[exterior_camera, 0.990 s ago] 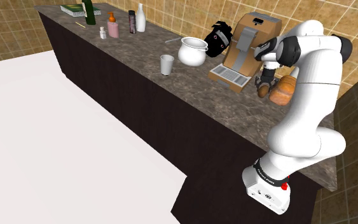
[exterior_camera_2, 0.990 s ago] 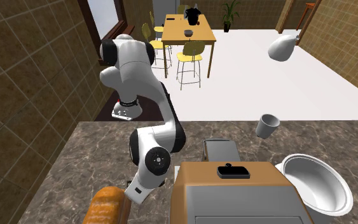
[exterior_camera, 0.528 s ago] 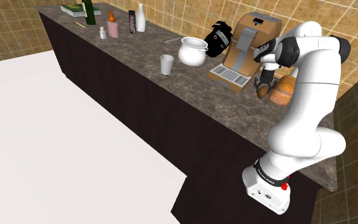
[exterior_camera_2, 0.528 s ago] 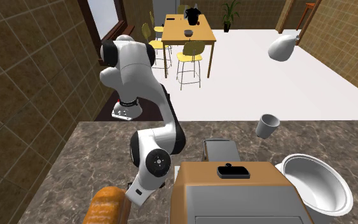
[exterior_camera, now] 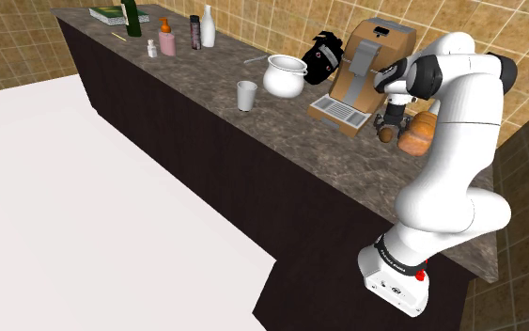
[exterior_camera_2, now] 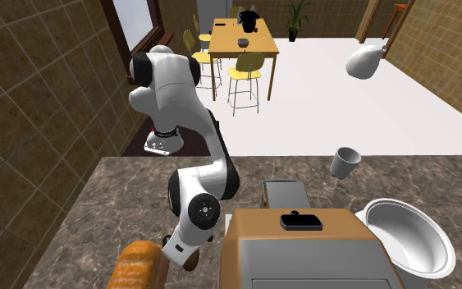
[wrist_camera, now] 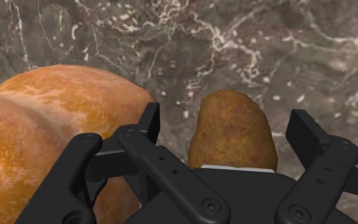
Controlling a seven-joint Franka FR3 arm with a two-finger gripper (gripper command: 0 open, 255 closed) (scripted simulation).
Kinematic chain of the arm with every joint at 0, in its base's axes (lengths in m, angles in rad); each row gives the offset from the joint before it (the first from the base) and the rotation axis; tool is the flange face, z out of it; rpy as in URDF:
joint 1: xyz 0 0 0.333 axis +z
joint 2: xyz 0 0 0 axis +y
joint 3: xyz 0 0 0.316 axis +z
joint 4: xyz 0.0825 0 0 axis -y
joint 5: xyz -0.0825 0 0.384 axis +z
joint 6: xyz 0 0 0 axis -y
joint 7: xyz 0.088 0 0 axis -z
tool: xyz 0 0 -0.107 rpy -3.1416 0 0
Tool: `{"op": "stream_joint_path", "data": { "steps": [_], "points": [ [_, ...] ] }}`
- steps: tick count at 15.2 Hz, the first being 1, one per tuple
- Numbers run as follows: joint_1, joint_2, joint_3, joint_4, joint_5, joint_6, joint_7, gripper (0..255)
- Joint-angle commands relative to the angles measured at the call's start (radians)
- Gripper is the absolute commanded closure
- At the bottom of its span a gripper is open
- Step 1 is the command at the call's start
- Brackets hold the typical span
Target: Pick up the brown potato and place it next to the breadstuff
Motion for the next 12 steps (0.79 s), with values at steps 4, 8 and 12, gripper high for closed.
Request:
{"op": "stream_joint_path", "data": {
  "steps": [4, 8, 12],
  "points": [
    [0.005, -0.017, -0.003, 0.103, -0.005, -0.119, 0.003, 0],
    [0.005, -0.017, -0.003, 0.103, -0.005, -0.119, 0.003, 0],
    [0.005, -0.017, -0.003, 0.103, -0.005, -0.119, 0.003, 0]
  ]
}}
